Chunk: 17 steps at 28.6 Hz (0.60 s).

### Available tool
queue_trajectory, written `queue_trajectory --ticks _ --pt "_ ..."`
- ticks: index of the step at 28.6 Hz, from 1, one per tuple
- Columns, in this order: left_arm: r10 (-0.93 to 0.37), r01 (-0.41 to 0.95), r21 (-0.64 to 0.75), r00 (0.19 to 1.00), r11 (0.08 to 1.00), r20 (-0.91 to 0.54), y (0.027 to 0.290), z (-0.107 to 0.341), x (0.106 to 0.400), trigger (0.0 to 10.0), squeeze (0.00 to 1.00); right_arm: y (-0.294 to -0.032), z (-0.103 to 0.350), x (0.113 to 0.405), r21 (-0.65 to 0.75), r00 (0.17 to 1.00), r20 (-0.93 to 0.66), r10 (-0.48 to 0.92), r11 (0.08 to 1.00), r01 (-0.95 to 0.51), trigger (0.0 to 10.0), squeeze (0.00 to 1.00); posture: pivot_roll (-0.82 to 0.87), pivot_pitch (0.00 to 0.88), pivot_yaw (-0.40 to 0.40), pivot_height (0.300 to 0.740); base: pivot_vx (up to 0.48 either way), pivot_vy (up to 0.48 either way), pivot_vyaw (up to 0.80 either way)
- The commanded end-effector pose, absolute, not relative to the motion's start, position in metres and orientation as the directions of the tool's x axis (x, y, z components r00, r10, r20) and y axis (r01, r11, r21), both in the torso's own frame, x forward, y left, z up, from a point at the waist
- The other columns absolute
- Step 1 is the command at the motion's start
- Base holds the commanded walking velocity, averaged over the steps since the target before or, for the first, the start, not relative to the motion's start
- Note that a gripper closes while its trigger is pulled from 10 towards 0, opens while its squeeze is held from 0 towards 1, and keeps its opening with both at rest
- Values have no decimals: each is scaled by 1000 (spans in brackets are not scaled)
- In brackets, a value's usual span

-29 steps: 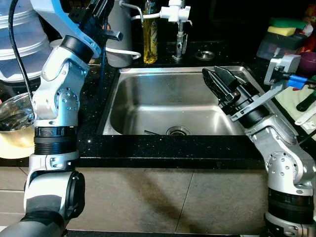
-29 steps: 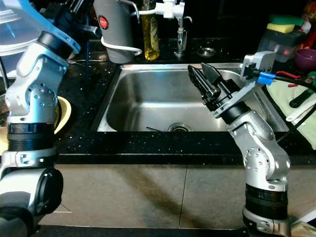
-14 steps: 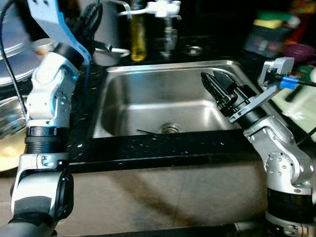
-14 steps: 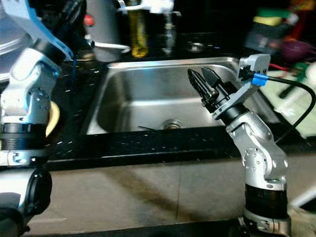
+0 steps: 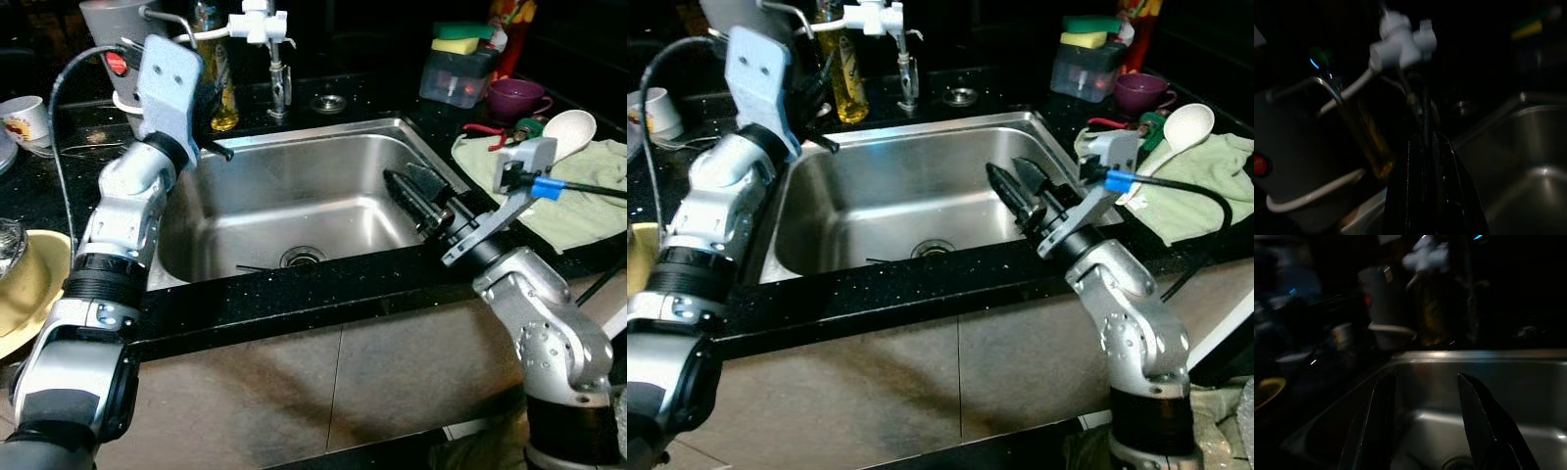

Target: Kitchen organization

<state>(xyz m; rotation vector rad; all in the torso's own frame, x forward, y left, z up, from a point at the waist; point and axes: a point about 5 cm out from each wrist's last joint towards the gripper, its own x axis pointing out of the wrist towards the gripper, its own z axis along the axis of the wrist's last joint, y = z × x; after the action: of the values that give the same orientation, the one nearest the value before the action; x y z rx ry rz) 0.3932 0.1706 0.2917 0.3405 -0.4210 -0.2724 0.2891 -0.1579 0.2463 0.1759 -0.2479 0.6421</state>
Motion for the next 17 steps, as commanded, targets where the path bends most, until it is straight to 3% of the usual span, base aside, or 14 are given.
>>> queue_trajectory --ticks 1,14,15,16,17 --pt "-350 204 417 884 885 311 166 276 395 10000 0 -147 244 281 69 735 263 625 748 -661 10000 0 -69 53 21 740 0 0 0" --pt "-452 275 444 815 853 362 130 266 396 10000 0 -126 238 263 77 658 250 710 663 -745 10000 0 -91 57 28 740 0 0 0" --pt "-464 289 442 808 849 363 125 264 396 10000 153 -125 237 261 78 654 250 714 658 -749 10000 0 -91 56 27 740 0 0 0" --pt "-464 289 442 808 849 363 125 264 396 10000 153 -125 237 261 78 654 250 714 658 -749 10000 0 -91 56 27 740 0 0 0" --pt "-470 296 441 804 847 363 123 263 397 10000 808 -124 237 260 78 652 250 716 656 -751 10000 0 -92 56 27 740 0 0 0"
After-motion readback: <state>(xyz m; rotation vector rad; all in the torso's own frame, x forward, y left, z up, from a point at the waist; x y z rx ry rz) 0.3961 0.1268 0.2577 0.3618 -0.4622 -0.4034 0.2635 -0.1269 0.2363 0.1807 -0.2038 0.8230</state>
